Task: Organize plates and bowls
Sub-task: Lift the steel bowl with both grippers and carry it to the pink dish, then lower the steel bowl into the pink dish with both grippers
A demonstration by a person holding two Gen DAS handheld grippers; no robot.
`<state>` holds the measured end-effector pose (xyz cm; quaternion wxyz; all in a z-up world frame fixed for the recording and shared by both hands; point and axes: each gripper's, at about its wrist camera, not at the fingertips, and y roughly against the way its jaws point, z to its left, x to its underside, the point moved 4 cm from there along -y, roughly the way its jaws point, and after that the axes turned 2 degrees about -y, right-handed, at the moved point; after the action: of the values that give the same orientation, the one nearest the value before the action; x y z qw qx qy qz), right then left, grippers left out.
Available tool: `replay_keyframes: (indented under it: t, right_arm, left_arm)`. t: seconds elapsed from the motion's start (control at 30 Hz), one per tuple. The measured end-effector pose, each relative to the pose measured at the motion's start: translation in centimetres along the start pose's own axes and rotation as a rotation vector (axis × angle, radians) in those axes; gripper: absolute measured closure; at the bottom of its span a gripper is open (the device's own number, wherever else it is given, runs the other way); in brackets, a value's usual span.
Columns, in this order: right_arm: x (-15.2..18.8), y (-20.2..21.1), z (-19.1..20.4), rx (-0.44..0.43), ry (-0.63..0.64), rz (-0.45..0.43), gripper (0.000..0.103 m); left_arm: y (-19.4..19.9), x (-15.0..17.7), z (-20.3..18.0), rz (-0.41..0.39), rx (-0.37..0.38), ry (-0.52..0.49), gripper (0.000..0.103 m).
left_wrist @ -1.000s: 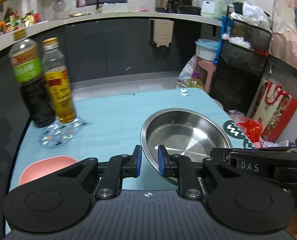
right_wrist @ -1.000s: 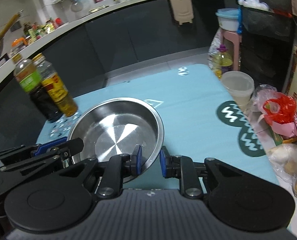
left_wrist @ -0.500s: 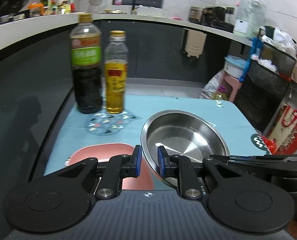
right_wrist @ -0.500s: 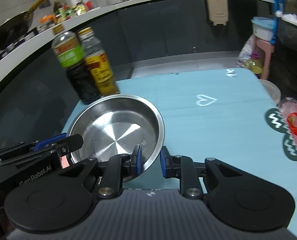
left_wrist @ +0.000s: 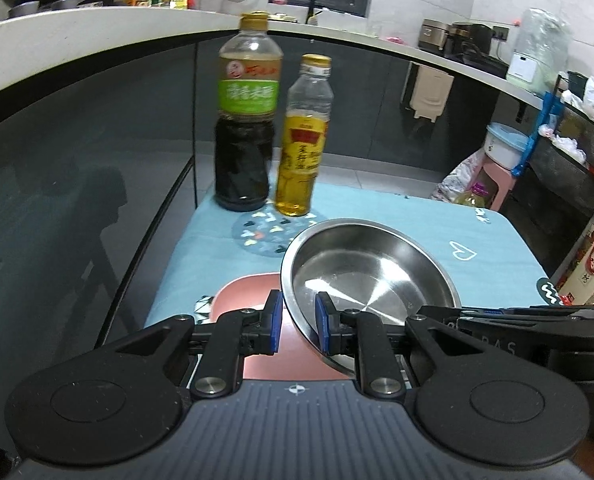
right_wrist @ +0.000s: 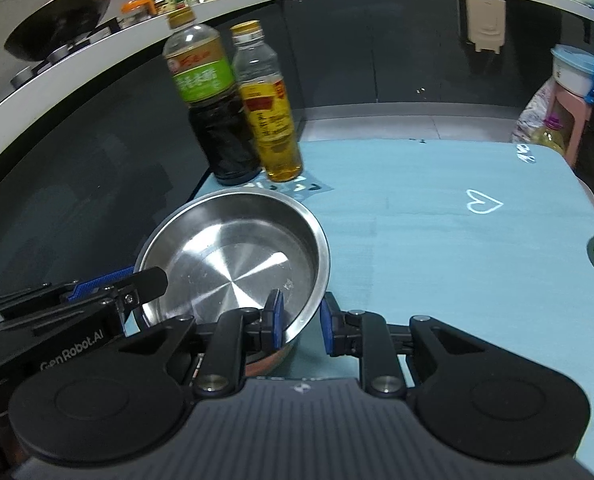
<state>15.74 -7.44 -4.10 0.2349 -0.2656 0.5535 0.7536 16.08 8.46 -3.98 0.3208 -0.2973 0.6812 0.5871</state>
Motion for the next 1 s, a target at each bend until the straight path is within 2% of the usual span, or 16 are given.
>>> replay_keyframes:
  t: [0.37, 1.0]
  right_arm:
    - [0.6, -1.4, 2.0, -0.004, 0.032, 0.043, 0.082]
    - [1.5, -3.6, 2.3, 0.020, 0.040, 0.099, 0.082]
  left_arm:
    - [-0.7, 1.2, 1.6, 0.041, -0.022, 0.016, 0.087]
    - [-2.7, 2.5, 2.2, 0.104, -0.025, 0.024, 0.087]
